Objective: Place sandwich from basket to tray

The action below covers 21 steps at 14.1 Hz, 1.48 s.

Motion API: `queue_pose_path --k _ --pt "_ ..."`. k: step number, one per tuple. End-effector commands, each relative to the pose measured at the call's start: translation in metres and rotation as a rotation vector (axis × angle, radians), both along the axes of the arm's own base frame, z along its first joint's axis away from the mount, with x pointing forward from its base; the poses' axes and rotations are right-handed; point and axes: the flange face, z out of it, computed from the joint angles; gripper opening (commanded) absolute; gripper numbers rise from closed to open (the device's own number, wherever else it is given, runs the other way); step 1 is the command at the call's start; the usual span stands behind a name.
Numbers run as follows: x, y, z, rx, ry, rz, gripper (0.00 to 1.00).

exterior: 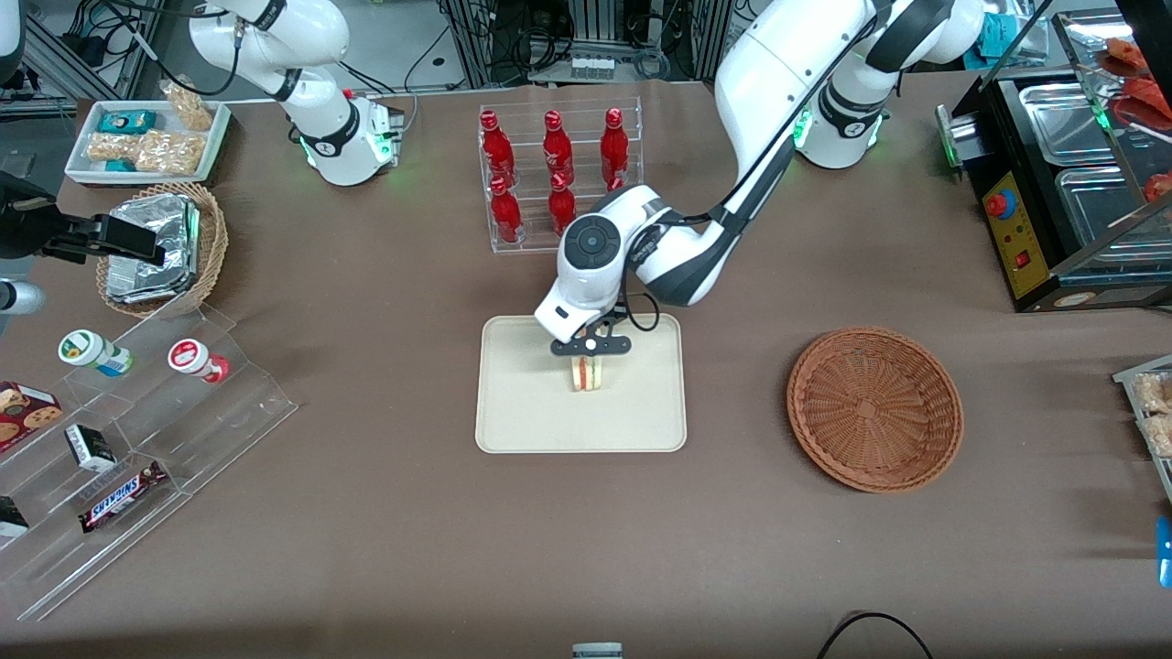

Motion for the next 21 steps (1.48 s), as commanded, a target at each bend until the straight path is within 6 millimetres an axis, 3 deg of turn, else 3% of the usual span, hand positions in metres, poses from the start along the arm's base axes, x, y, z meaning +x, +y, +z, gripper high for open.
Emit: queue_pose_path --k 1,3,6,9,12,14,17,21 --pt "-0.003 -0.013 -0.002 0.01 -0.019 -0.01 1.0" --pt "0.001 -0.008 0.012 0.053 -0.058 0.026 1.0" --pt "0.004 0.007 0.069 0.098 -0.06 0.017 1.0" --pt "0.03 0.064 0.142 0.131 -0.03 0.011 1.0" --pt "0.05 0.138 0.212 0.1 0.063 -0.009 1.0" --pt "0.057 0.208 0.254 0.13 0.139 -0.025 1.0" --pt "0.066 0.314 0.298 0.131 0.222 -0.048 1.0" --pt "0.064 0.428 0.341 0.11 0.247 -0.016 1.0"
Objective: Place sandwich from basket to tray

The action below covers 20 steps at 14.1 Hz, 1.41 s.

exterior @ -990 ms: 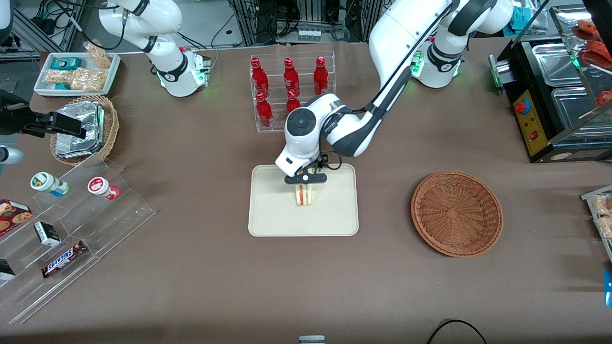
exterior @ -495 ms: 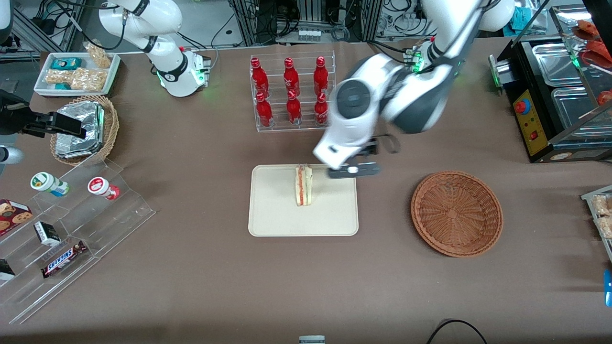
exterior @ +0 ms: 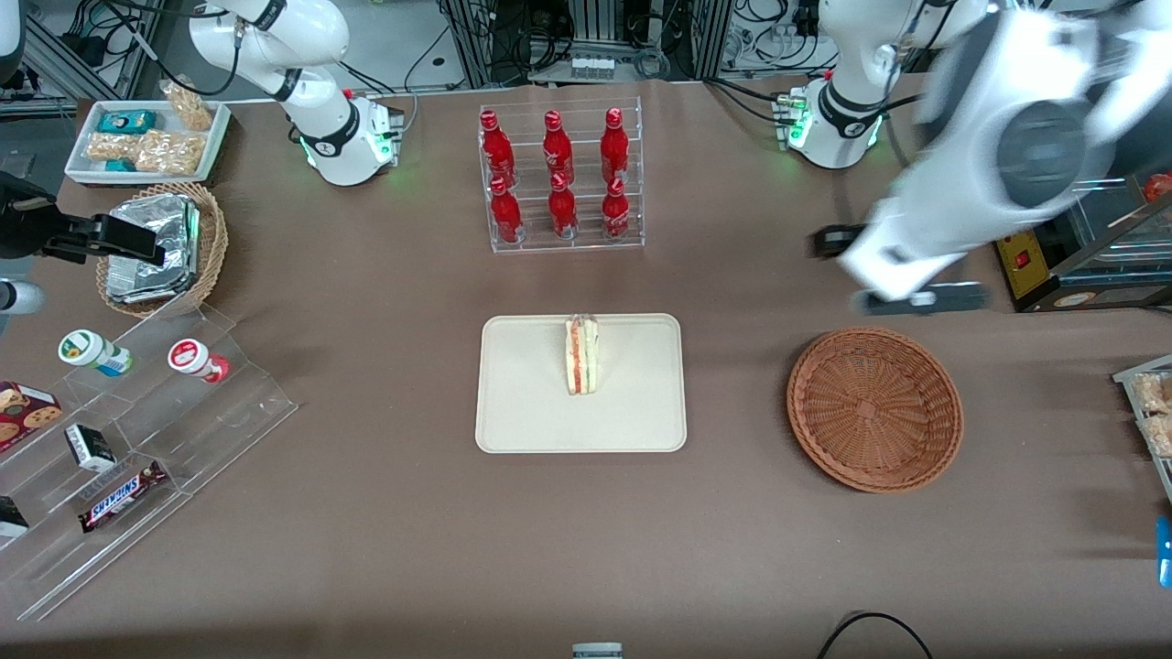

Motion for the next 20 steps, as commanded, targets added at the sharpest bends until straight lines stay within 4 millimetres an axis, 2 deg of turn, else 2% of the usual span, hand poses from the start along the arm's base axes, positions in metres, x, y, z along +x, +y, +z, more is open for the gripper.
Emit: queue_pose_path --k 1,2,3,7,9,12,15,20 --pt "-0.015 0.055 0.025 -0.014 -0.003 0.01 1.0" --pt "-0.015 0.073 0.033 0.001 -0.017 0.022 1.0" --pt "-0.015 0.077 0.039 0.02 -0.032 0.024 1.0" --pt "-0.013 0.072 0.066 0.015 -0.069 0.026 1.0" --pt "-0.014 0.066 0.072 0.002 -0.084 0.019 1.0" --pt "-0.019 0.056 0.077 0.002 -0.091 0.005 1.0" --pt "-0.032 0.059 0.07 0.022 0.022 0.007 1.0" --pt "-0.038 0.058 0.069 0.019 -0.118 0.012 1.0"
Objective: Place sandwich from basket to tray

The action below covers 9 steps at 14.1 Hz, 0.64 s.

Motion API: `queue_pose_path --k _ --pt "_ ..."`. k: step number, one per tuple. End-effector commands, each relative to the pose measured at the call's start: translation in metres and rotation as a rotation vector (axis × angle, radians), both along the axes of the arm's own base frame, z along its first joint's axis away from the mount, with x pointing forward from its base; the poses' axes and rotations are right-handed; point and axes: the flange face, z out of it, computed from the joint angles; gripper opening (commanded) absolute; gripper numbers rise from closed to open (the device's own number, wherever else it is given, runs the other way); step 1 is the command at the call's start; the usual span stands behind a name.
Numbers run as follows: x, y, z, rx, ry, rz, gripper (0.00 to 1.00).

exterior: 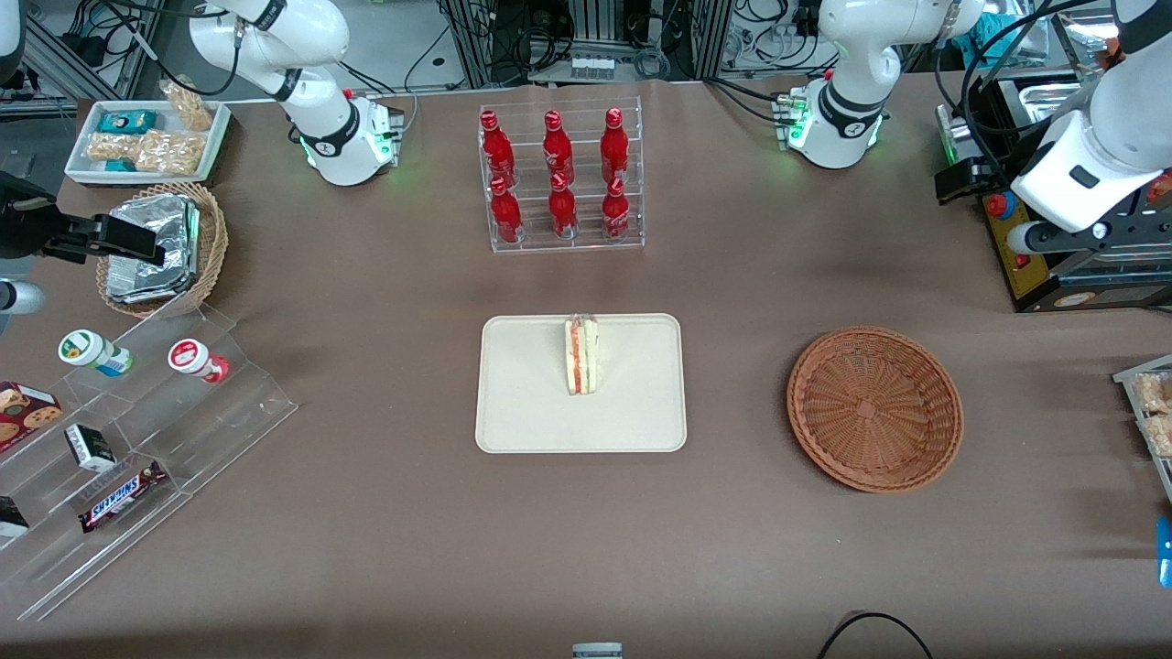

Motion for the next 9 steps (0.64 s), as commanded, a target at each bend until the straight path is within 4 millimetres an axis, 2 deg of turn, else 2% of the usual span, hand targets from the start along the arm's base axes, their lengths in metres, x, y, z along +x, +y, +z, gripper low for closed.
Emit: queue_pose_path --k 1,4,9 --pt "-0.013 -0.001 0.007 0.012 -0.084 0.021 1.0" --pt "-0.004 -0.004 0.019 0.01 -0.118 0.054 1.0" --pt "-0.001 -0.003 0.018 0.007 -0.116 0.053 1.0"
